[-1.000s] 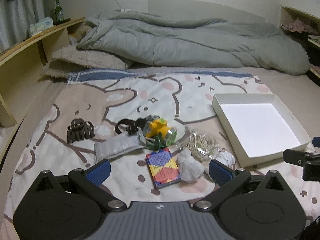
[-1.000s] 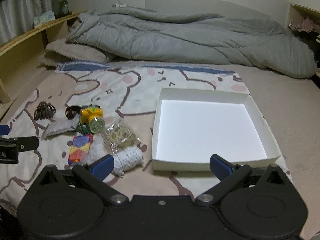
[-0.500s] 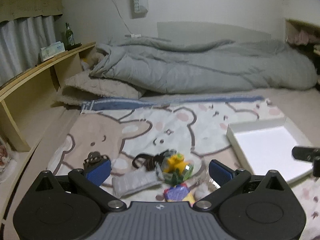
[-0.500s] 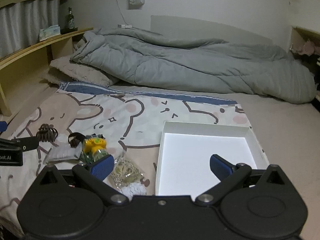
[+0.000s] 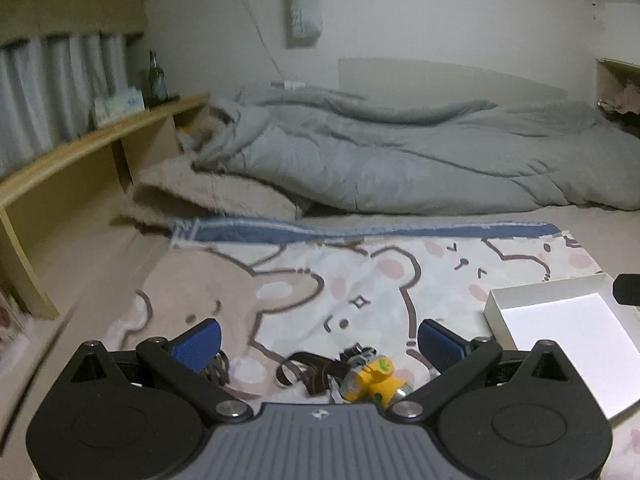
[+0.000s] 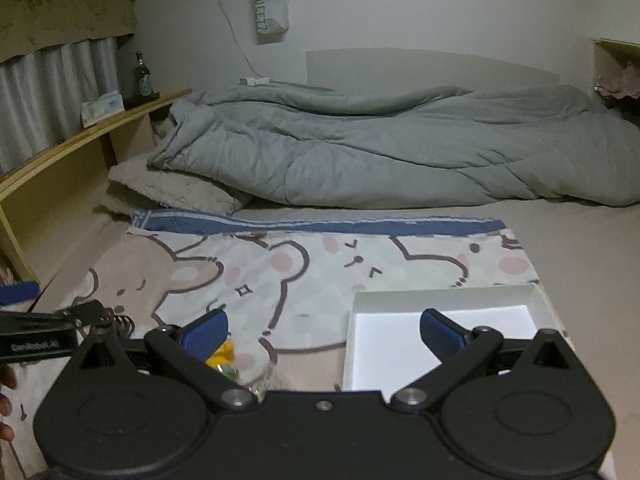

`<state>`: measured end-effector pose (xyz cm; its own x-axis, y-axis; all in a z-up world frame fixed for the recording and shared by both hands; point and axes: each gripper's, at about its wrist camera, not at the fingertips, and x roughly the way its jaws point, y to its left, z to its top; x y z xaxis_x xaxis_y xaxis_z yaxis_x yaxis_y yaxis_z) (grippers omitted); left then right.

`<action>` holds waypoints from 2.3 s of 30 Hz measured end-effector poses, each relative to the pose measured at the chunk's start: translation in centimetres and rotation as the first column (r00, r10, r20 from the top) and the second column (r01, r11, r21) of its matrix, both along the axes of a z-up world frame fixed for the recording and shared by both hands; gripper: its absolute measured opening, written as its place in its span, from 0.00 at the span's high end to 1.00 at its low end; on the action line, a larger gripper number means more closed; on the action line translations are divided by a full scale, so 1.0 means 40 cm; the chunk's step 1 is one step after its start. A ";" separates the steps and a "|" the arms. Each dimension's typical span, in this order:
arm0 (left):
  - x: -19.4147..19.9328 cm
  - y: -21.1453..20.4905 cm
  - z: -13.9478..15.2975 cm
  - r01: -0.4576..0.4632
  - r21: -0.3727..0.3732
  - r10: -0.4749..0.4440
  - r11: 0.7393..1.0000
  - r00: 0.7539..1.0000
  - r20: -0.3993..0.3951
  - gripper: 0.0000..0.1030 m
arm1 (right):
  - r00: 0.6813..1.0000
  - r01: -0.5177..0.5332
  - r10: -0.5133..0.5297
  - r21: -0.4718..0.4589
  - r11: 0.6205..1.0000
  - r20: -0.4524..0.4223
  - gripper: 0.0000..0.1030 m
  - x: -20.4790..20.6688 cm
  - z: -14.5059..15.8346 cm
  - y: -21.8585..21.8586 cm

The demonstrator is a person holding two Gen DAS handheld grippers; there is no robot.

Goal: Organize objects
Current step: 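Move the right tool to the white rope bundle while the left tool approaches the colourful card box, then close the right gripper on the rope bundle while the left gripper grasps the card box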

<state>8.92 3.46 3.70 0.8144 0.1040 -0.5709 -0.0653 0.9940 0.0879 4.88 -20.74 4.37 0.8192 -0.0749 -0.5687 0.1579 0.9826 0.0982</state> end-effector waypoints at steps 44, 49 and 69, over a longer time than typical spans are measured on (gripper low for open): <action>0.219 0.009 -0.430 -0.064 -0.062 0.019 0.996 0.836 -0.549 0.00 | 0.826 -0.459 0.417 -0.024 0.888 -0.378 0.17 0.101 -0.364 0.105; 0.210 0.044 -0.435 -0.077 -0.069 0.026 0.995 0.827 -0.561 0.00 | 0.786 -0.494 0.438 -0.017 0.869 -0.437 0.24 0.122 -0.390 0.122; 0.164 0.017 -0.443 0.027 -0.163 -0.124 0.986 0.773 -0.622 0.30 | 0.715 -0.557 0.440 -0.061 0.828 -0.544 0.31 0.150 -0.434 0.166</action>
